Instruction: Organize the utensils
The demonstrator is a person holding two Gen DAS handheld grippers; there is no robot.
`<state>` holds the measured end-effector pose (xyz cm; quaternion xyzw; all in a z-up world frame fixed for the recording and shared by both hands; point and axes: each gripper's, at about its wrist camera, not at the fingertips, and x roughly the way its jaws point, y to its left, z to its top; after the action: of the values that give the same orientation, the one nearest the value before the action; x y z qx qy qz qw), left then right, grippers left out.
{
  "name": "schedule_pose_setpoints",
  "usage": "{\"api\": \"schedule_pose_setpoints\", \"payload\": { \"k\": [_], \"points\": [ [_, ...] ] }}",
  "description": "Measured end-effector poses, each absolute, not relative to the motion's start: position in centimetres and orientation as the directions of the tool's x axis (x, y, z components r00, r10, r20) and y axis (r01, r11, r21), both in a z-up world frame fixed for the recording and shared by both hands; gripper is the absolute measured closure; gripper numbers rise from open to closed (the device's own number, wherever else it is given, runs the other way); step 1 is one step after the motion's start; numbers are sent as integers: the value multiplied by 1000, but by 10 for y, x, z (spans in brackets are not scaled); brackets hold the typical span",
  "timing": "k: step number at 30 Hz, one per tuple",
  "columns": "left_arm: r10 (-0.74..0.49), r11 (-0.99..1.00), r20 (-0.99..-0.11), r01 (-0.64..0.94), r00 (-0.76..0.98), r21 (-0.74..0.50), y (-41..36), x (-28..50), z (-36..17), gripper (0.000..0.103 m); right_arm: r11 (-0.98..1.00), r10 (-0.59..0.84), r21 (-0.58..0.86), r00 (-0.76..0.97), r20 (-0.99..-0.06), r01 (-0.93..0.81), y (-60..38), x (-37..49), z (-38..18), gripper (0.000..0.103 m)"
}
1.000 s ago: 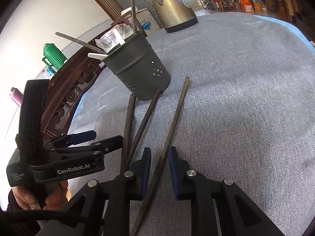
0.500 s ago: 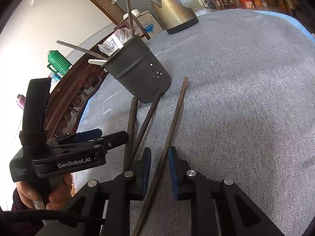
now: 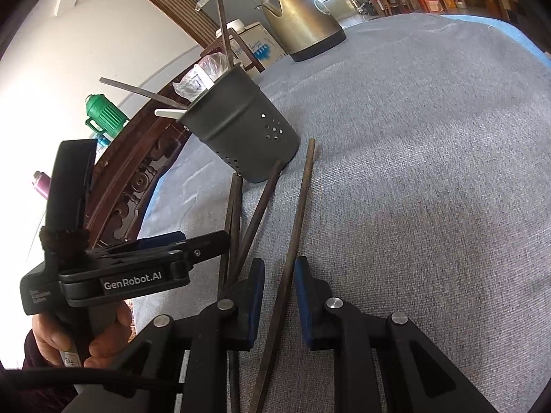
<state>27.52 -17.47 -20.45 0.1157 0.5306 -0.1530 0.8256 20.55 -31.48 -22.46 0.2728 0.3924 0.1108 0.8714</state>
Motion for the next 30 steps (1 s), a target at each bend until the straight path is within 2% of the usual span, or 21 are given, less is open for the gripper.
{"api": "schedule_pose_setpoints", "payload": {
  "k": [2,7,12,16,19,21,24,26,28,30],
  "points": [
    [-77,926,-929,372,363,69,-174,278,-215,15,826,408,563,668,-623,21,-315,205,-225,82],
    [-106,944,-939,330,328,8,-152,284,-212,14,821,412,570,670,-618,21,-316,205,-225,83],
    [-110,919,-930,392,351,39,-141,284,-211,17,822,410,569,670,-618,21,-316,205,-224,83],
    [-161,904,-926,428,342,1,-134,286,-208,23,825,406,565,670,-621,25,-316,205,-224,83],
    [-184,883,-917,469,353,3,-129,292,-206,38,834,388,550,655,-648,50,-313,206,-221,83],
    [-201,861,-913,508,354,7,-132,291,-202,60,844,373,532,633,-678,72,-310,209,-218,83],
    [-217,836,-910,549,355,15,-136,293,-198,79,868,344,489,603,-720,87,-307,213,-214,85],
    [-224,822,-909,570,350,17,-137,295,-197,80,883,315,458,591,-742,104,-307,214,-213,91],
    [-239,799,-912,601,334,10,-136,296,-196,81,889,297,442,586,-754,118,-309,214,-212,91],
    [-237,770,-916,637,324,26,-134,296,-195,89,885,292,444,575,-764,141,-315,215,-212,91]
  ]
}}
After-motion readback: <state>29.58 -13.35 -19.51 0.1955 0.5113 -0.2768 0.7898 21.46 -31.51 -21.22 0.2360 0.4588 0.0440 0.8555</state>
